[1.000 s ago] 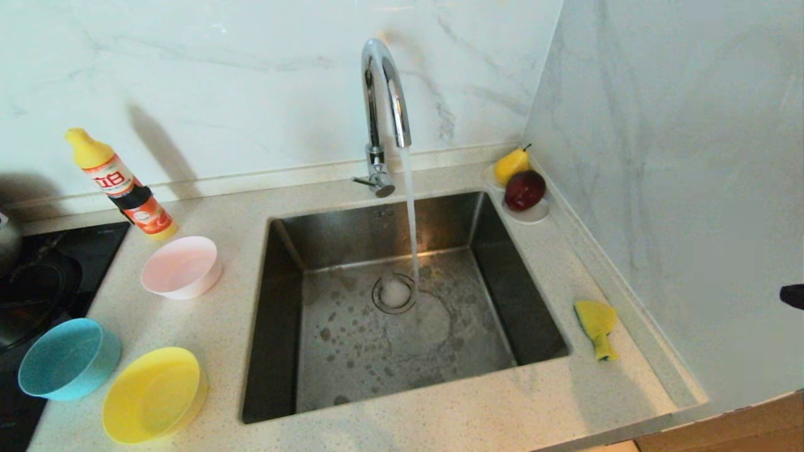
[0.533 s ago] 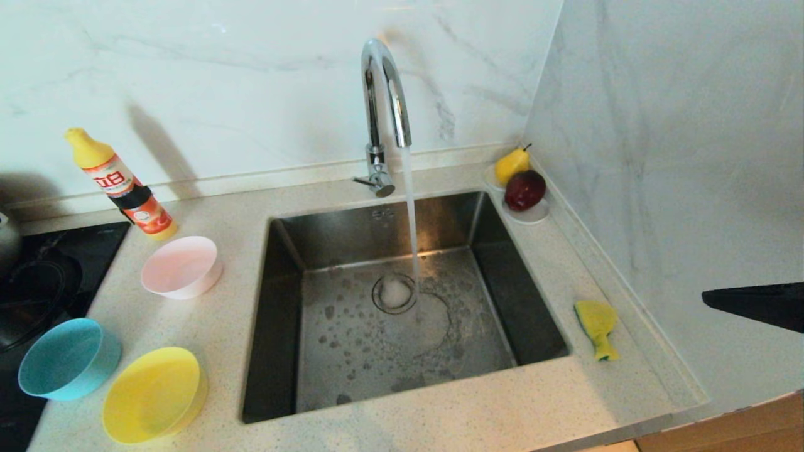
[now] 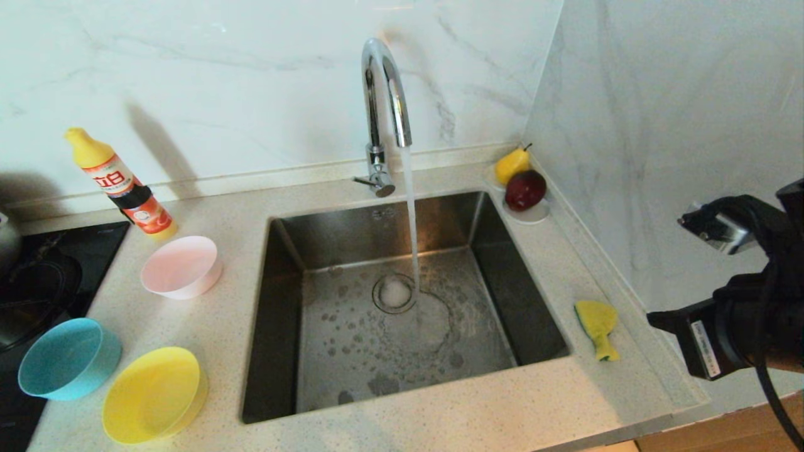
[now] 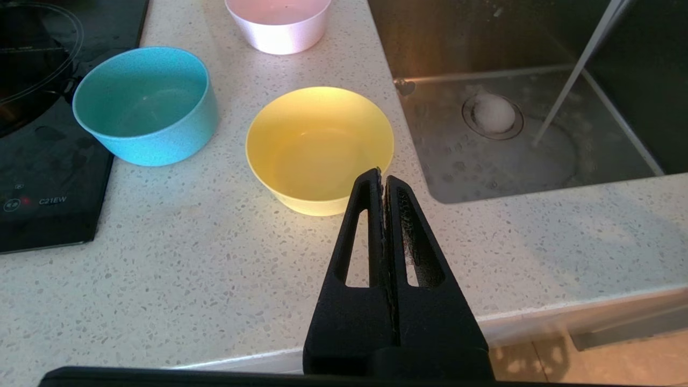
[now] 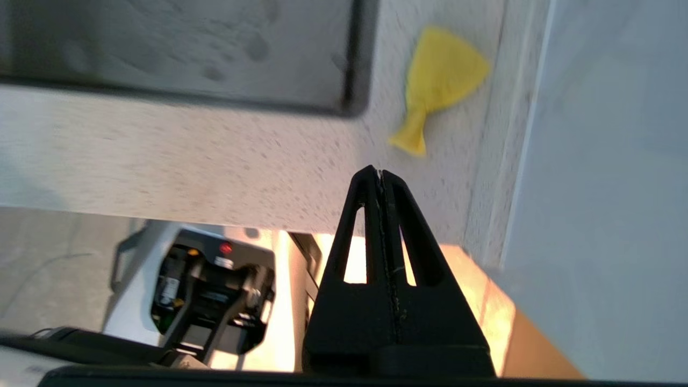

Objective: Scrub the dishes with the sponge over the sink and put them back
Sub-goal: Pick up a bowl and the sponge

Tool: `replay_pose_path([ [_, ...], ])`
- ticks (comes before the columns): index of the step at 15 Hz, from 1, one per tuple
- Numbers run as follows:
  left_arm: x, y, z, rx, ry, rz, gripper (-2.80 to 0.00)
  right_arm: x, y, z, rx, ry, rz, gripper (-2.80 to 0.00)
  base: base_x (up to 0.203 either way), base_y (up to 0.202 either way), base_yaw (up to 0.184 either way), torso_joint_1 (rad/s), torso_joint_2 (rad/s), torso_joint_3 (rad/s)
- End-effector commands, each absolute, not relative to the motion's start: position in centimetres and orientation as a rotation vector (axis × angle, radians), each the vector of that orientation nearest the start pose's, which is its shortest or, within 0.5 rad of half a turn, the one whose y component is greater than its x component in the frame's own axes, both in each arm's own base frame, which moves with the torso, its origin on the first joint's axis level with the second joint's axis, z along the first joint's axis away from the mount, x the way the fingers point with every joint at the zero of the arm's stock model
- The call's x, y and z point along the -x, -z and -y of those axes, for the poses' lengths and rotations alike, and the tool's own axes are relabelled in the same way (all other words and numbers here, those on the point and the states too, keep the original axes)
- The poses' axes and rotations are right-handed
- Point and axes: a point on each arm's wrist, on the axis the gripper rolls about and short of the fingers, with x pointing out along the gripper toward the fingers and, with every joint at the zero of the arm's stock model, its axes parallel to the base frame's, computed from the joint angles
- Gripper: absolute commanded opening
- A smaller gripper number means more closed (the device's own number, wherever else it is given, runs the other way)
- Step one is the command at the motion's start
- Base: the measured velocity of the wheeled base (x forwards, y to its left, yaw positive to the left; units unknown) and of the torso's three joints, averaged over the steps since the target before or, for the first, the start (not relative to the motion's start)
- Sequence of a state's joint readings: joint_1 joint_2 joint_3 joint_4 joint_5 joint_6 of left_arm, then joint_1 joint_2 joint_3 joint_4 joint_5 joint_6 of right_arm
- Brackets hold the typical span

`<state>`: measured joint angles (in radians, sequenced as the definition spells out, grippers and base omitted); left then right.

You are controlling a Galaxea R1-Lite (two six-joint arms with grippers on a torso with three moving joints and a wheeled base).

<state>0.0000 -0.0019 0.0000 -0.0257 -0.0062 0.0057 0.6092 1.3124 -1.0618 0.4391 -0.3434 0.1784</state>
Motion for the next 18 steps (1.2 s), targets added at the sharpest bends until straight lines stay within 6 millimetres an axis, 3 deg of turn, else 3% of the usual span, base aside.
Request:
replay_pose_path([
  [1, 2.1, -7.3, 0.0, -0.006, 0.006, 0.008, -2.80, -16.5, -24.1, -11.1, 0.158, -0.168, -0.685, -2.80, 0.000, 0.000, 0.000, 0.000, 0.00, 0.000],
  [6, 2.1, -7.3, 0.0, -0.006, 0.006, 0.008, -2.80, -16.7, -21.7, -11.6, 0.118, -0.122, -0.771, -2.80, 0.000, 0.000, 0.000, 0.000, 0.00, 0.000],
  [7, 2.1, -7.3, 0.0, -0.006, 0.006, 0.008, -2.80, -16.9, -21.2, -11.7, 0.106, -0.108, -0.789, 0.00, 0.000, 0.000, 0.000, 0.000, 0.00, 0.000],
  [14, 2.1, -7.3, 0.0, -0.006, 0.006, 0.006, -2.80, -19.1, -18.1, -13.1, 0.069, -0.035, -0.839, 0.00, 0.000, 0.000, 0.000, 0.000, 0.00, 0.000],
  [18, 2.1, -7.3, 0.0, -0.006, 0.006, 0.006, -2.80, -19.7, -16.4, -12.7, 0.059, 0.003, -0.840, 0.00, 0.000, 0.000, 0.000, 0.000, 0.00, 0.000],
])
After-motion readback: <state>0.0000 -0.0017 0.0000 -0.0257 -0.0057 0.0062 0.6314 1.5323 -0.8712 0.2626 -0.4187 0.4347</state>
